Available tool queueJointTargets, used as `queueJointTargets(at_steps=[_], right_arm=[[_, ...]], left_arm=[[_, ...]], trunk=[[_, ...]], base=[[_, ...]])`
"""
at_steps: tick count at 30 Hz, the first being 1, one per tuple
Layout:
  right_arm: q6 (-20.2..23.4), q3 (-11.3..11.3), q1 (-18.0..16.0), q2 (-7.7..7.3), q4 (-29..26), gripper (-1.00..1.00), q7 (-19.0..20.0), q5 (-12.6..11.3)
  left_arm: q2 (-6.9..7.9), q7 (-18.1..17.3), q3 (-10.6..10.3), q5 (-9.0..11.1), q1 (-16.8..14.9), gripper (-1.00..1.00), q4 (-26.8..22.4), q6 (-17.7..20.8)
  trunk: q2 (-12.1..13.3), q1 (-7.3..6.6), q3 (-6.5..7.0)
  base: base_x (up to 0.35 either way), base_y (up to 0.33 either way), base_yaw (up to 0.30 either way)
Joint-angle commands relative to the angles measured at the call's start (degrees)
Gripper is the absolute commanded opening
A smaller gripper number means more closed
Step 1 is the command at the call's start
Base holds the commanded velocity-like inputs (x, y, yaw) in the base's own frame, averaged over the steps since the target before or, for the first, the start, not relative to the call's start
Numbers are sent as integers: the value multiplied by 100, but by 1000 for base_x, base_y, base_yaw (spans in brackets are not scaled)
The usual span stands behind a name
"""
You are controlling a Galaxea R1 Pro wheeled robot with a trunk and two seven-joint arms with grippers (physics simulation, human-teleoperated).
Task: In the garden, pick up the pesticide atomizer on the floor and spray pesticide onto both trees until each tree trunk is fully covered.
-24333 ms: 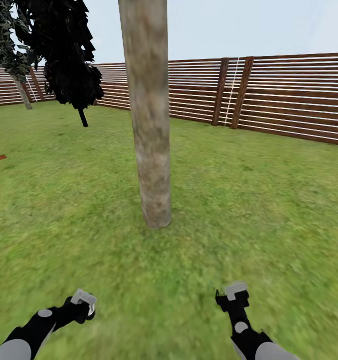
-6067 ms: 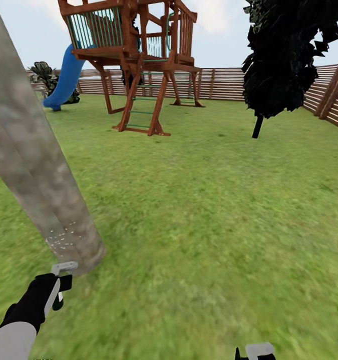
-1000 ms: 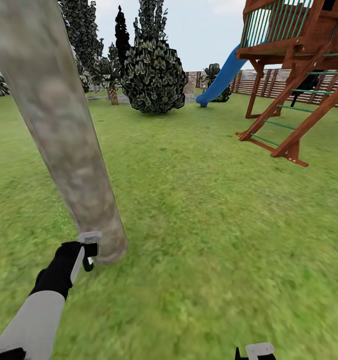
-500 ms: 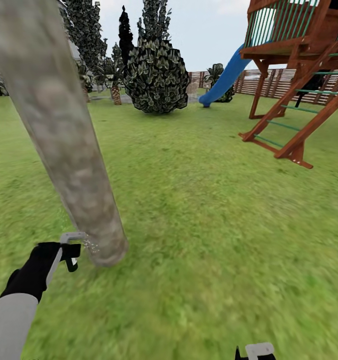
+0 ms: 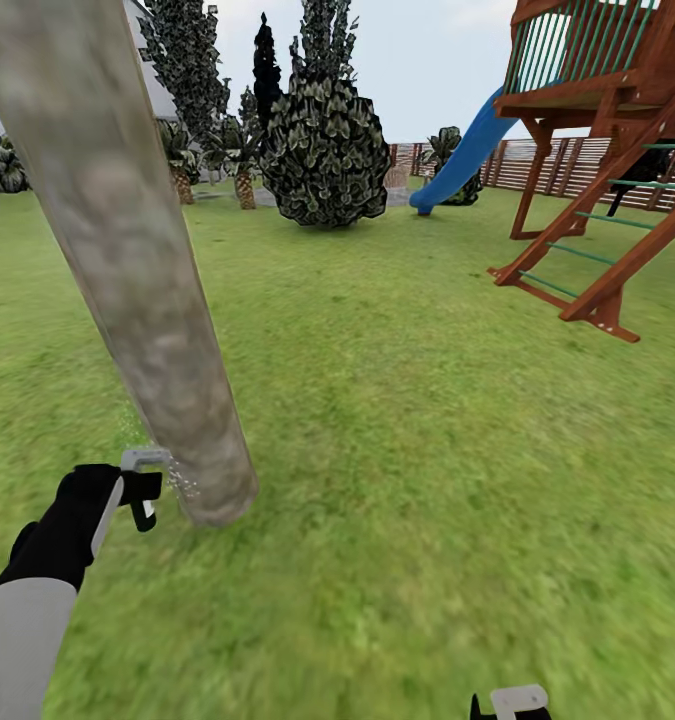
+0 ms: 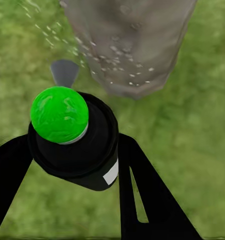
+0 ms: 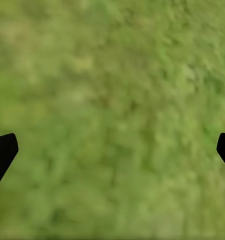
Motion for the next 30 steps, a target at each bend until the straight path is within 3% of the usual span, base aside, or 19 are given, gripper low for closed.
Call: queueJointTargets(at_steps=[1,30], right_arm=[[-9,-43,-3,2,2,100,-24,60],[-10,-35,-3,10,2,100,-24,60]], left_arm=[[-6,-58,12,-61,2,-100,9,23],[-1,-48,84,-51,-4,-100,20,17]], trunk=[[-2,0,-5],[-2,0,-5]], base=[[140,-141,0],[72,-256,8]])
